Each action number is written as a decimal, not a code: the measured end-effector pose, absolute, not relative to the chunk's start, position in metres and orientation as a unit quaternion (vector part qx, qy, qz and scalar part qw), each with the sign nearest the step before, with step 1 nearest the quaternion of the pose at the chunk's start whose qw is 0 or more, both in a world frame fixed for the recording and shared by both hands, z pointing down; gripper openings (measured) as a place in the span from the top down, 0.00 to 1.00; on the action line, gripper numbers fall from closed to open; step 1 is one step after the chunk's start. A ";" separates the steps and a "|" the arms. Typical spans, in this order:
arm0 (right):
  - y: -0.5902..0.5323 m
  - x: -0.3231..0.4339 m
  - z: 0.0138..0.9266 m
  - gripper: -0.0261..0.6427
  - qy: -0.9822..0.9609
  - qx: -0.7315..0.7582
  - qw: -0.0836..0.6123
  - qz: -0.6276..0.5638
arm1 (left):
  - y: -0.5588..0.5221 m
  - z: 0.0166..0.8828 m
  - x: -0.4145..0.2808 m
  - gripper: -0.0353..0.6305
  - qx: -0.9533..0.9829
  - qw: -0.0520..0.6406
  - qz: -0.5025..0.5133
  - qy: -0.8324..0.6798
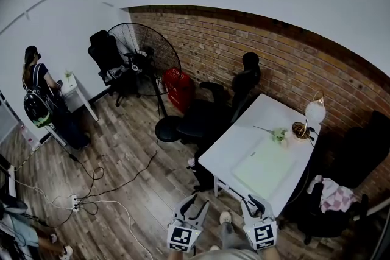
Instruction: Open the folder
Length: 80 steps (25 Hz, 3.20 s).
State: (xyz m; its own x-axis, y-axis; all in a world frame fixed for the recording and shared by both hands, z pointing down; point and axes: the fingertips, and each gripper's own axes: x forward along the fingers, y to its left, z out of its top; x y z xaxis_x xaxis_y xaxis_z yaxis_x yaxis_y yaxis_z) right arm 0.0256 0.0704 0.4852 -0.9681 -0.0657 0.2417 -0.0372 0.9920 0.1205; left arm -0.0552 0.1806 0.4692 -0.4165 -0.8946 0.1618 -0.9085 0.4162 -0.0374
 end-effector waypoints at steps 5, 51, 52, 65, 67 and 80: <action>0.048 0.008 0.492 0.84 -0.990 0.029 0.125 -0.057 | 0.158 0.472 -0.075 0.70 0.546 0.037 0.068 -0.834; -0.163 -0.135 0.548 0.84 -0.981 0.035 0.190 -0.014 | -0.063 0.524 -0.226 0.73 0.564 0.129 0.104 -0.809; -0.165 -0.133 0.550 0.84 -0.980 0.040 0.193 -0.013 | -0.066 0.527 -0.225 0.73 0.569 0.131 0.106 -0.805; -0.169 -0.108 0.576 0.84 -0.966 0.129 0.225 -0.005 | -0.090 0.568 -0.219 0.73 0.649 0.159 0.122 -0.733; -0.167 -0.101 0.580 0.84 -0.961 0.155 0.229 0.003 | -0.094 0.575 -0.217 0.73 0.667 0.158 0.127 -0.717; -0.124 -0.095 0.609 0.84 -0.928 0.253 0.273 0.021 | -0.093 0.610 -0.215 0.73 0.759 0.167 0.148 -0.612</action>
